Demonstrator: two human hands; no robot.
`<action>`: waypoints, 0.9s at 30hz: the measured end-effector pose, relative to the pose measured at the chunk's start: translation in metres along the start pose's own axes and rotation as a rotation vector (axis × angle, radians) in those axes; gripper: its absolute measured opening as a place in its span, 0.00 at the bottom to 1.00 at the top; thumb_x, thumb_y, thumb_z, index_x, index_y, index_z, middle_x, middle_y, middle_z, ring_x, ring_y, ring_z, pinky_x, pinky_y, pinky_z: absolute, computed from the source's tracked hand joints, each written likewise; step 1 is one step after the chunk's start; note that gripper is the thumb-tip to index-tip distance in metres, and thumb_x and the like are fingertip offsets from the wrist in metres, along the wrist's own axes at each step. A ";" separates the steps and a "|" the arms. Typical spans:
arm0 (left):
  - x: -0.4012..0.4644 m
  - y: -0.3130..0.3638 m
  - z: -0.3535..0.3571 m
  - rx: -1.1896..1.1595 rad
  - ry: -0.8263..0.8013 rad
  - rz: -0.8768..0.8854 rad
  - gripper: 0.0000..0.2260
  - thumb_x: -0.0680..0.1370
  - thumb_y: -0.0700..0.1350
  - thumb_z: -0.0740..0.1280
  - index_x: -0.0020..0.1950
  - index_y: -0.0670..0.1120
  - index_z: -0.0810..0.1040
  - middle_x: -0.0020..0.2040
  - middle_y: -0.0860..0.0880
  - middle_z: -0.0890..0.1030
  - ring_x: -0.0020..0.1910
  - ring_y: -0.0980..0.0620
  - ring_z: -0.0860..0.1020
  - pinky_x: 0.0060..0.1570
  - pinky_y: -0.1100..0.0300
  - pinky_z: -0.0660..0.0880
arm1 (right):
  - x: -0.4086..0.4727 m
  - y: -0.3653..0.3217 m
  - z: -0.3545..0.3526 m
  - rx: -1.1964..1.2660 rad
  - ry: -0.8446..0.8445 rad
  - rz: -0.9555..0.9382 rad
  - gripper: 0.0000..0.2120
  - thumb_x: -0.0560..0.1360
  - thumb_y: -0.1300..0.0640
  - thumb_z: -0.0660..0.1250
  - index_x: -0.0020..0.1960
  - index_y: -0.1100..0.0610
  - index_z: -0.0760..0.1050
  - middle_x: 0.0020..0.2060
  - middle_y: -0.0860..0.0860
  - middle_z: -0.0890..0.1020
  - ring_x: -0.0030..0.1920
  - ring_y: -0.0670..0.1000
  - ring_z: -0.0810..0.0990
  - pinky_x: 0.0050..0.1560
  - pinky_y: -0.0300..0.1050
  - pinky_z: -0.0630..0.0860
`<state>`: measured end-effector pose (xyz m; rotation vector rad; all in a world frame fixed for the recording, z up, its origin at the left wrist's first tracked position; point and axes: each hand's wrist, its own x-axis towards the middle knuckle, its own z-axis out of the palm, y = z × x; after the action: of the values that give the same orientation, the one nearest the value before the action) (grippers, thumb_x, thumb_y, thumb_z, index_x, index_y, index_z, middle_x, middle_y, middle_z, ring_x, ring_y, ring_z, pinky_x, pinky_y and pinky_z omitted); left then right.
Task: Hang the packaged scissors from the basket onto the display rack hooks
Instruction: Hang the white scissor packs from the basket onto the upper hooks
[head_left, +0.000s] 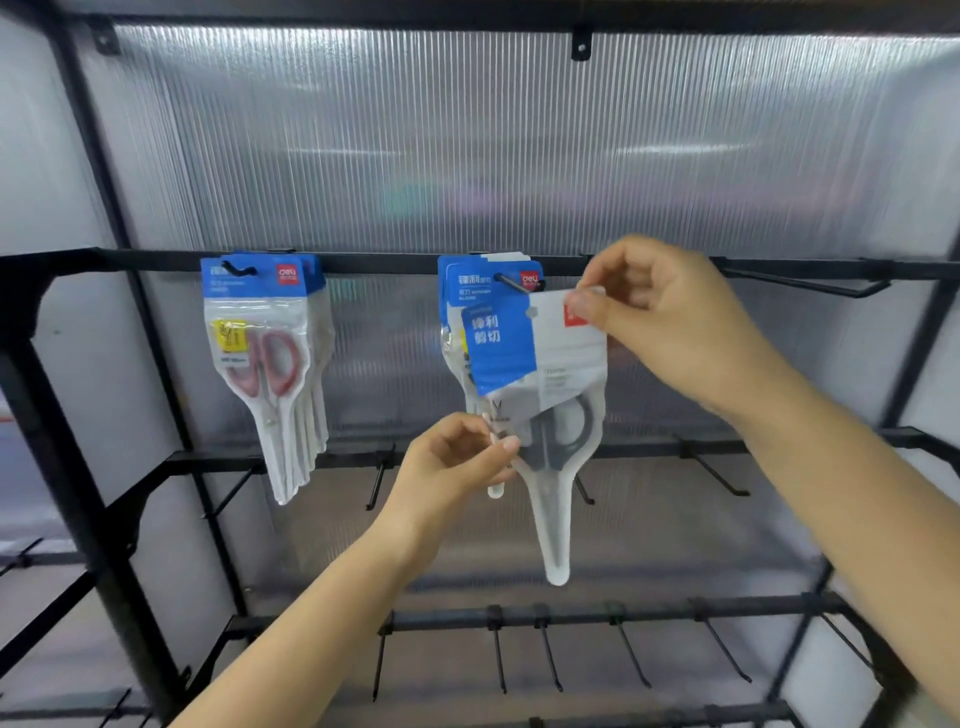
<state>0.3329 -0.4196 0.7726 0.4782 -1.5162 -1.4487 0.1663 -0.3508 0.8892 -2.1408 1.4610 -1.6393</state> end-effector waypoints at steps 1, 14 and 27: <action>0.000 0.003 0.003 -0.002 -0.001 0.014 0.08 0.67 0.44 0.70 0.42 0.42 0.76 0.38 0.49 0.82 0.39 0.52 0.81 0.46 0.57 0.80 | 0.002 -0.001 0.000 0.013 0.022 -0.001 0.09 0.74 0.60 0.69 0.39 0.49 0.72 0.31 0.39 0.80 0.36 0.40 0.80 0.37 0.35 0.77; 0.004 0.010 0.015 -0.003 0.038 0.024 0.01 0.75 0.35 0.67 0.44 0.40 0.76 0.36 0.52 0.83 0.38 0.56 0.82 0.36 0.64 0.78 | 0.010 0.009 0.011 -0.221 0.213 0.021 0.05 0.75 0.59 0.68 0.42 0.54 0.72 0.36 0.46 0.79 0.39 0.51 0.80 0.41 0.47 0.79; 0.053 -0.005 -0.006 0.043 0.271 -0.080 0.04 0.76 0.40 0.69 0.41 0.44 0.76 0.41 0.47 0.81 0.40 0.55 0.80 0.43 0.64 0.79 | 0.042 0.054 0.046 -0.361 0.280 -0.016 0.05 0.76 0.61 0.65 0.51 0.61 0.75 0.46 0.53 0.78 0.45 0.50 0.77 0.45 0.42 0.76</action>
<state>0.3113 -0.4675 0.7857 0.7376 -1.3258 -1.3527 0.1672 -0.4307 0.8696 -2.1587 1.9583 -1.8650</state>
